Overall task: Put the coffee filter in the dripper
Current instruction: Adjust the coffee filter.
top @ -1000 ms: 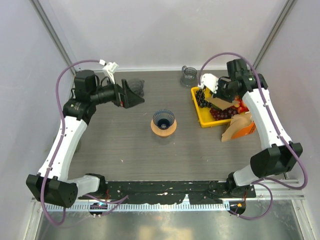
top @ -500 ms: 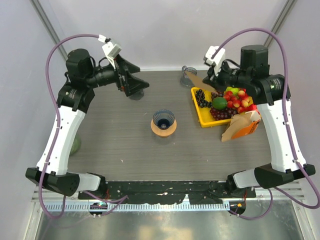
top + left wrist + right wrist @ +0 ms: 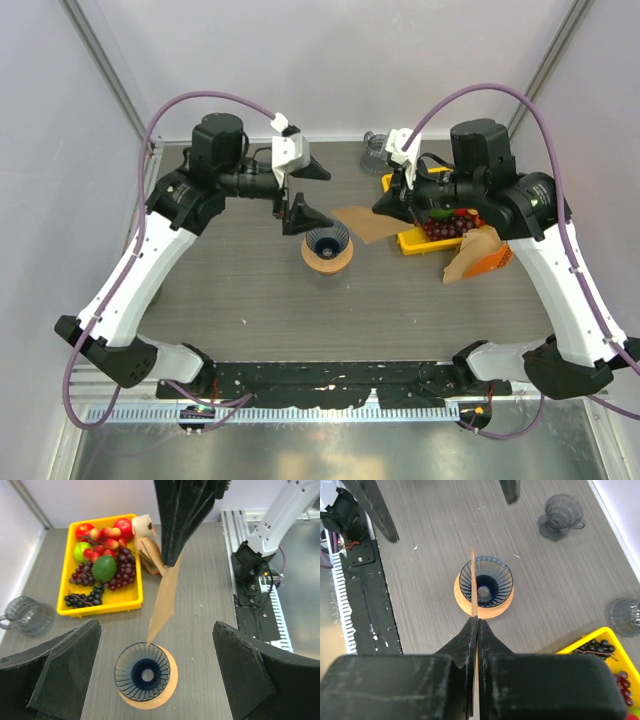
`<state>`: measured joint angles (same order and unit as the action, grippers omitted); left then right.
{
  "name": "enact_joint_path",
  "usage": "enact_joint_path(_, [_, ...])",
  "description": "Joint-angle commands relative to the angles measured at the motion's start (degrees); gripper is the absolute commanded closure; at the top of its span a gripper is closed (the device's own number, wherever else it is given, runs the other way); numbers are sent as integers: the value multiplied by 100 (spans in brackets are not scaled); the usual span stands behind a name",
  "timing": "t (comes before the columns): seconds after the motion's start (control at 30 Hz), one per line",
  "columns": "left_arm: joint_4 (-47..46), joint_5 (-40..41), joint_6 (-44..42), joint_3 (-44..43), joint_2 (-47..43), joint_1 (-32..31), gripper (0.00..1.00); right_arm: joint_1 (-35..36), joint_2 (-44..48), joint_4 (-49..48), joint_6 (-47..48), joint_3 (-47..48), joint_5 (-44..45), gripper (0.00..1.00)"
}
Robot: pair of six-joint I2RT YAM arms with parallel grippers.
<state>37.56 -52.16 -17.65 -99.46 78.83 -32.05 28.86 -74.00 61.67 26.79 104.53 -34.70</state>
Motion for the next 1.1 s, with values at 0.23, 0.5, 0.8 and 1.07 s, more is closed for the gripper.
enact_joint_path(0.23, [14, 734, -345, 173, 378, -784, 9, 260, 315, -208, -524, -38, -248, 95])
enact_joint_path(0.5, [-2789, -204, 1959, 1087, 696, -1013, 92, 278, 754, -384, -1017, -292, -398, 95])
enact_joint_path(0.8, [-2263, -699, -208, 1858, -559, -995, 100, -661, 949, -357, -1553, -320, -703, 9])
enact_joint_path(1.07, [-1084, -339, -5944, 3388, -2265, -1654, 100, -1172, 430, 1029, -711, -195, -2637, 4])
